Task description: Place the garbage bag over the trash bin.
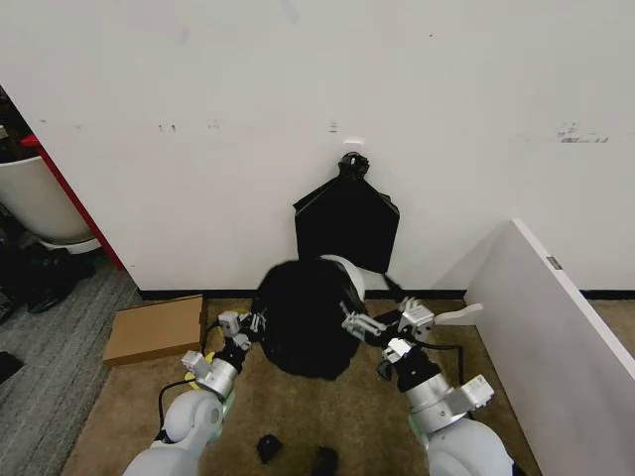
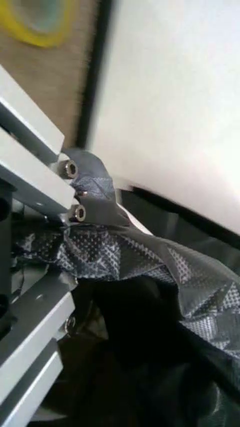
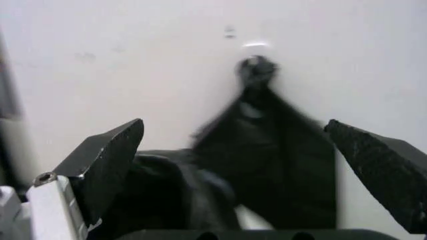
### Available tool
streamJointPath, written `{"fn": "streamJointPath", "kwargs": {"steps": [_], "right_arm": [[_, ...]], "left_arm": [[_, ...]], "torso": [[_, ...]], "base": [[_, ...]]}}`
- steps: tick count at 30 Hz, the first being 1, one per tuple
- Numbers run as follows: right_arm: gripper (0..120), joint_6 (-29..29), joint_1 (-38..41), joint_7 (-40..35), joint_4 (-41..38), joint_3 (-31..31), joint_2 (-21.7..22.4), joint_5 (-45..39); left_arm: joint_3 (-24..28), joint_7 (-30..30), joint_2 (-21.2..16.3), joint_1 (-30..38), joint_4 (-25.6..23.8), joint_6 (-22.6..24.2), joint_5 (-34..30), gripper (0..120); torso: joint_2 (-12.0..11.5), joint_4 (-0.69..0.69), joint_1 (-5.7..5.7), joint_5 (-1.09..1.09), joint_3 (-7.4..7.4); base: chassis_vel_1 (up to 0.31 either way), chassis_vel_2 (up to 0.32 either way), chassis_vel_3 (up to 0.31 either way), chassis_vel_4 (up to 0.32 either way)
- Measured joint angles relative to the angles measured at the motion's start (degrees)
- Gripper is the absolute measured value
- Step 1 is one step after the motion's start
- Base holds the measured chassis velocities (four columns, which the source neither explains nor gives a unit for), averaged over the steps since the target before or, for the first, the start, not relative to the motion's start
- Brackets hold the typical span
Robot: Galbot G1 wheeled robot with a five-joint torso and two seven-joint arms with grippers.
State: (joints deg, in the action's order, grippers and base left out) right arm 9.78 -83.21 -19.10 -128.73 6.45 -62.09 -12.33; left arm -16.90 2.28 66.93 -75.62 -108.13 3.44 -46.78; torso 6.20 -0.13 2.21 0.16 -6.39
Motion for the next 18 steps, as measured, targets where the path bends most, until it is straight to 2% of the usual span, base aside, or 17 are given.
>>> {"fn": "streamJointPath", "kwargs": {"steps": [2, 6, 7, 8, 10, 12, 18], "right_arm": [[100, -1.8, 0.4, -3.3, 0.0, -0.3, 0.0, 1.0], [100, -3.8, 0.7, -6.8, 0.0, -0.6, -0.1, 0.3], [100, -3.8, 0.7, -6.8, 0.0, -0.6, -0.1, 0.3], [100, -4.1, 0.8, -7.1, 0.1, -0.6, -0.1, 0.0], [100, -4.6, 0.9, -7.3, 0.1, -0.9, -0.1, -0.9], [100, -5.0, 0.9, -7.4, 0.1, -1.1, -0.1, -1.9], [100, -5.7, 1.2, -7.4, 0.4, -1.4, -0.3, -2.9]], "left_arm": [[0.2, 7.4, -0.8, -1.5, -4.9, 6.8, -2.0, 0], [0.7, 24.7, -1.2, -1.5, -11.7, 25.0, -11.0, 0], [0.7, 24.7, -1.2, -1.5, -11.7, 25.0, -11.0, 0], [0.8, 28.2, -1.0, -1.1, -12.7, 29.1, -13.2, 0], [0.8, 32.9, -0.4, -0.4, -13.2, 33.8, -17.0, 0], [1.2, 35.0, 0.4, 0.3, -12.1, 36.2, -19.0, 0], [2.4, 34.8, 3.6, 2.0, -6.1, 36.0, -15.9, 0]], "torso": [[0.0, 0.03, 0.0, 0.0, 0.0], [0.0, 0.03, 0.0, 0.0, -0.01], [0.0, 0.03, 0.0, 0.0, -0.01], [0.0, 0.01, 0.0, -0.02, 0.0], [0.0, 0.01, 0.0, 0.0, 0.0], [0.0, 0.01, 0.0, 0.0, 0.0], [0.0, 0.02, 0.0, -0.01, -0.01]], "base": [[0.0, 0.0, 0.0, 0.0], [0.0, 0.0, 0.0, 0.0], [0.0, 0.0, 0.0, 0.0], [0.0, 0.0, 0.0, 0.0], [0.0, 0.0, 0.0, 0.0], [0.0, 0.0, 0.0, 0.0], [0.0, 0.0, 0.0, 0.0]]}}
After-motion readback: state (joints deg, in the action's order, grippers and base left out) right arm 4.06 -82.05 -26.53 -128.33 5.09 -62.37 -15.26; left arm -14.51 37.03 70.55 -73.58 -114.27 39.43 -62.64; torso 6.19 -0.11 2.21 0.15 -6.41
